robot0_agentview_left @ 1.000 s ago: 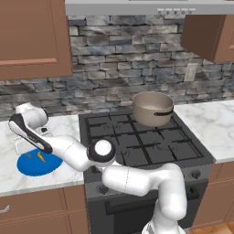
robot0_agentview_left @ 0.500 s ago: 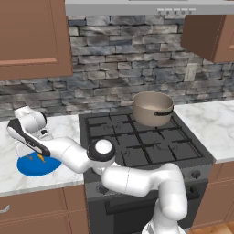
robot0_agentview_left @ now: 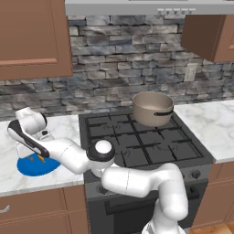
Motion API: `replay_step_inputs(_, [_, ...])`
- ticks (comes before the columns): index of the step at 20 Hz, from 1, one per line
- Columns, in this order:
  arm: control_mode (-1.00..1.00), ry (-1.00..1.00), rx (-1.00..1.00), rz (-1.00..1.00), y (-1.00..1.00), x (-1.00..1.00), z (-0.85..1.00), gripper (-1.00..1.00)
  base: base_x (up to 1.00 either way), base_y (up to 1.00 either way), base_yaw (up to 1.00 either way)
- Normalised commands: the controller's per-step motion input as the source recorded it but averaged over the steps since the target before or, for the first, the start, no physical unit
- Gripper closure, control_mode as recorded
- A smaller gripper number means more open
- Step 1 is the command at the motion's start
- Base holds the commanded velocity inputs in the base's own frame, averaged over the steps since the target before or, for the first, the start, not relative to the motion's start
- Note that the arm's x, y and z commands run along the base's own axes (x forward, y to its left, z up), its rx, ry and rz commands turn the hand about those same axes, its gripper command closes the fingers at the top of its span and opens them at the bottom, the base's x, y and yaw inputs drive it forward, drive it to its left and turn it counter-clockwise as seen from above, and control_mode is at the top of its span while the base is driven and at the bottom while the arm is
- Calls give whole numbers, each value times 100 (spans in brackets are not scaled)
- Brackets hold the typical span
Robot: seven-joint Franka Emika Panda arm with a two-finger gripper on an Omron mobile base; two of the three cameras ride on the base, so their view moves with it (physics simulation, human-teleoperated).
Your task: Retrieve the frozen meat and place it in the pot on a burner. Then turn the burner on.
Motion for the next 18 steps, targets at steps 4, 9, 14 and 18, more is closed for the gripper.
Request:
replay_step_inputs(4, [-100, 0, 0, 0, 0, 0, -12, -100, 0, 0, 0])
replay_step_inputs(9, [-100, 0, 0, 0, 0, 0, -8, 100, 0, 0, 0])
replay_step_inputs(14, [-100, 0, 0, 0, 0, 0, -6, 100, 0, 0, 0])
replay_step_inputs(18, [-100, 0, 0, 0, 0, 0, -6, 100, 0, 0, 0])
